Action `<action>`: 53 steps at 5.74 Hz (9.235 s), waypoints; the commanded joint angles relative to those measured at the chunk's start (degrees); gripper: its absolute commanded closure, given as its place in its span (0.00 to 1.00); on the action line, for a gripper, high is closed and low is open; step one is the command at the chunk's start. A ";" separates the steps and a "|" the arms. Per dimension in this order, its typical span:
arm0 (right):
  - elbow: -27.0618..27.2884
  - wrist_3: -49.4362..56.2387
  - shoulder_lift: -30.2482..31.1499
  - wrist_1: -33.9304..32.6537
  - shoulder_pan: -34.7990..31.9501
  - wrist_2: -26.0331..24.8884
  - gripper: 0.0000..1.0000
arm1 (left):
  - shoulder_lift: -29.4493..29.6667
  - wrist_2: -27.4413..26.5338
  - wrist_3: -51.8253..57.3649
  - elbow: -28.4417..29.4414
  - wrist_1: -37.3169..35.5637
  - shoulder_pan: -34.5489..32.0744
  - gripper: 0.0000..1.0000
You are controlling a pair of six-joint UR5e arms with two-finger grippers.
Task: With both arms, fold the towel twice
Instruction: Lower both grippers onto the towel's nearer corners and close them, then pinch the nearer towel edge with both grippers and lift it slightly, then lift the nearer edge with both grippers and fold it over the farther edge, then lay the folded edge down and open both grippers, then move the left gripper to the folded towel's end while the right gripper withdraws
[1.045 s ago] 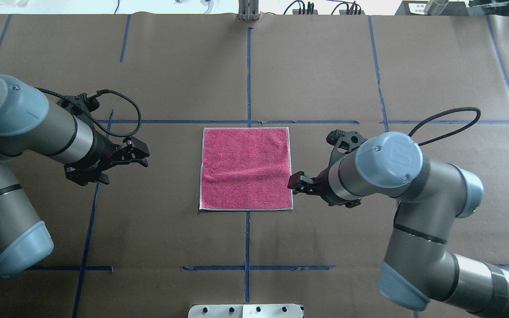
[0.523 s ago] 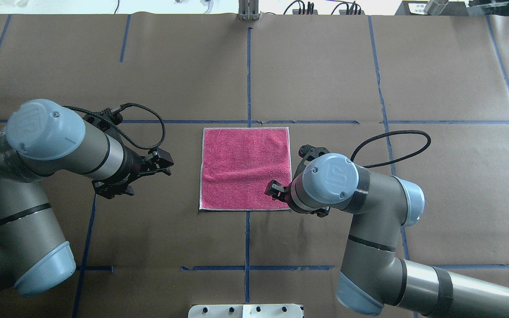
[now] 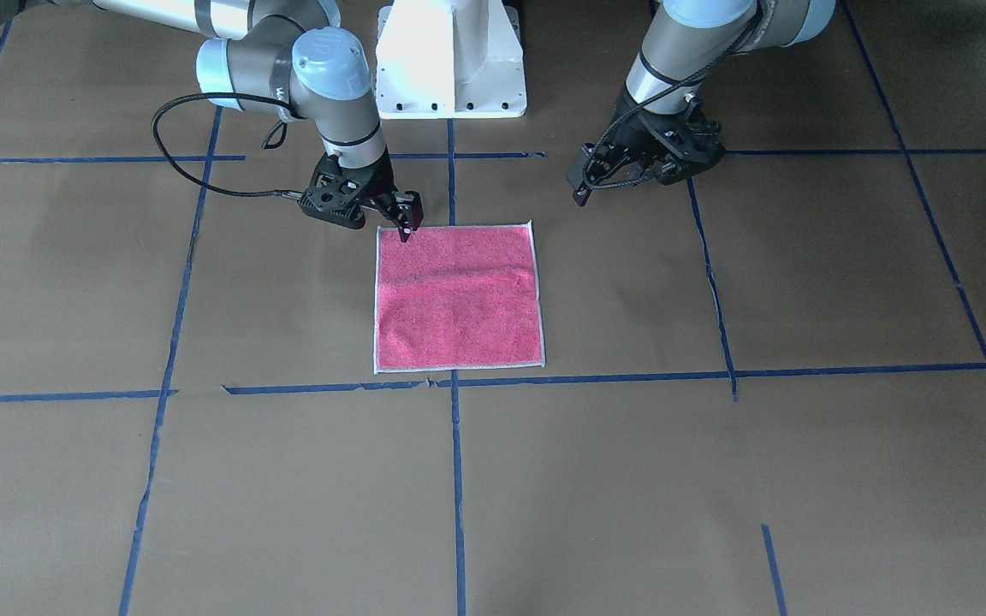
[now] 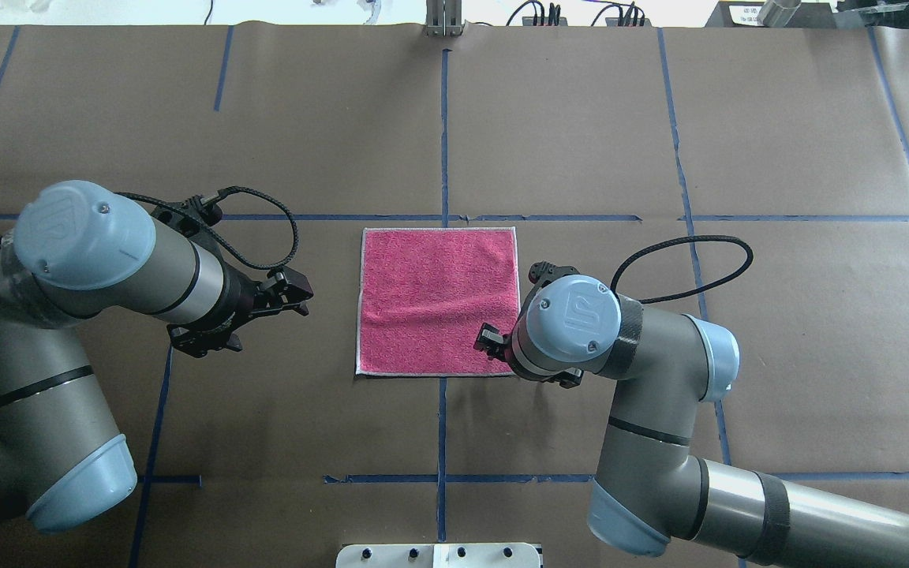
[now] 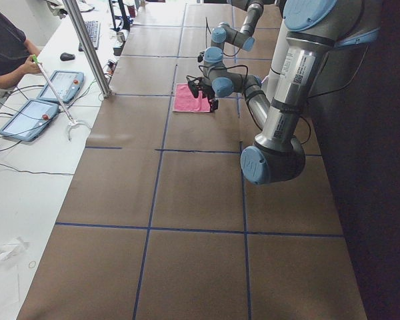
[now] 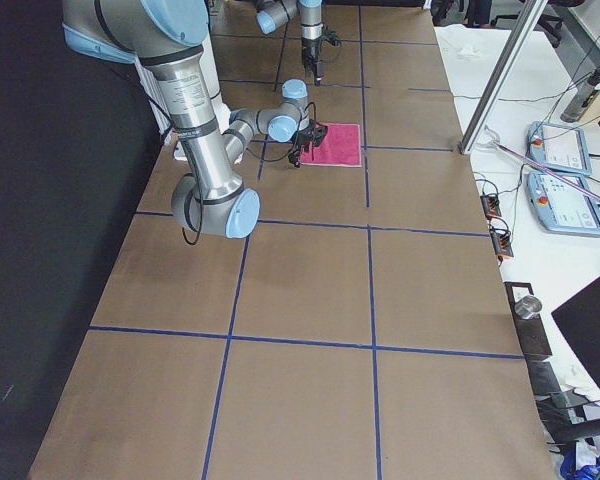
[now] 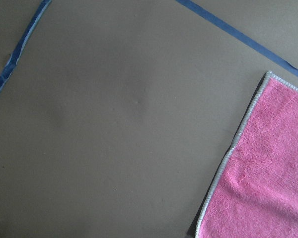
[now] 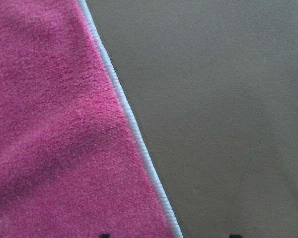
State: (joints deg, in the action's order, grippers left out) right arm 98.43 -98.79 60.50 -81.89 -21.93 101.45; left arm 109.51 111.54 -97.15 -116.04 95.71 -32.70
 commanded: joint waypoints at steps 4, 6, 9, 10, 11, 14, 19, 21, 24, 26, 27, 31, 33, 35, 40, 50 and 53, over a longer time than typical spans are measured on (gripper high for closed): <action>0.00 -0.44 0.06 -0.12 0.30 0.24 0.85 | 0.01 0.08 -0.06 -0.32 0.00 -0.08 0.00; 1.14 -0.35 0.49 -0.20 0.30 0.76 0.97 | 0.01 0.00 -0.15 0.02 0.00 0.09 0.00; 2.90 -0.35 1.20 -0.20 -0.13 2.44 0.97 | 4.99 -7.64 -6.99 5.88 0.00 8.25 0.00; 2.90 -0.35 1.29 -0.20 -0.13 2.44 0.97 | 6.67 -7.74 -7.09 9.83 0.09 8.70 0.00; 2.82 -0.35 1.29 -0.20 -0.22 2.44 0.97 | 9.30 -7.91 -7.01 13.09 0.09 9.75 0.02; 2.82 -0.26 1.46 -0.20 -0.31 2.44 0.97 | 10.47 -7.91 -7.00 15.75 2.02 10.28 0.21; 2.90 -0.26 1.55 -0.20 -0.40 2.44 0.96 | 11.17 -7.91 -6.48 16.72 2.20 10.46 0.38; 2.90 -0.26 1.55 -0.20 -0.40 2.44 0.96 | 12.05 -7.91 -6.39 17.52 2.11 10.38 0.47; 2.99 -0.26 1.55 -0.20 -0.40 2.44 0.96 | 12.05 -7.91 -6.30 17.52 2.11 10.38 0.97; 3.25 -0.26 1.46 -0.20 -0.49 2.52 0.96 | 12.92 -7.74 -6.82 16.30 1.67 10.38 1.00; 4.73 -0.26 2.16 -0.20 -0.66 2.53 0.96 | 12.75 -7.74 -7.35 13.76 1.32 10.38 1.00; 14.07 -0.26 7.54 -0.29 -1.53 3.67 0.95 | 12.22 -8.09 -12.99 8.02 -1.67 9.68 1.00; 7.51 -0.26 1.75 -0.12 -5.74 3.76 0.96 | 13.70 -8.62 -11.32 12.12 -1.06 6.08 1.00; 1.88 0.09 -1.86 0.06 -8.91 4.98 0.96 | 17.74 -8.70 -11.49 19.93 2.79 4.14 1.00; -5.88 0.53 -5.74 0.24 -11.38 5.16 0.95 | 19.96 -8.79 -11.31 27.54 8.00 1.94 1.00; 3.19 2.89 -0.27 0.50 -18.59 15.36 0.00 | 15.84 -9.76 -12.27 23.33 13.71 1.23 0.22; 9.76 6.15 7.00 0.50 -19.30 15.01 0.00 | 15.56 -10.20 -23.78 23.84 10.22 6.49 0.22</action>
State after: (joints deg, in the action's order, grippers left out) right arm 107.47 -93.30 66.68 -81.39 -41.17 116.52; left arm 125.15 101.41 -119.15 -92.53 107.74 -28.00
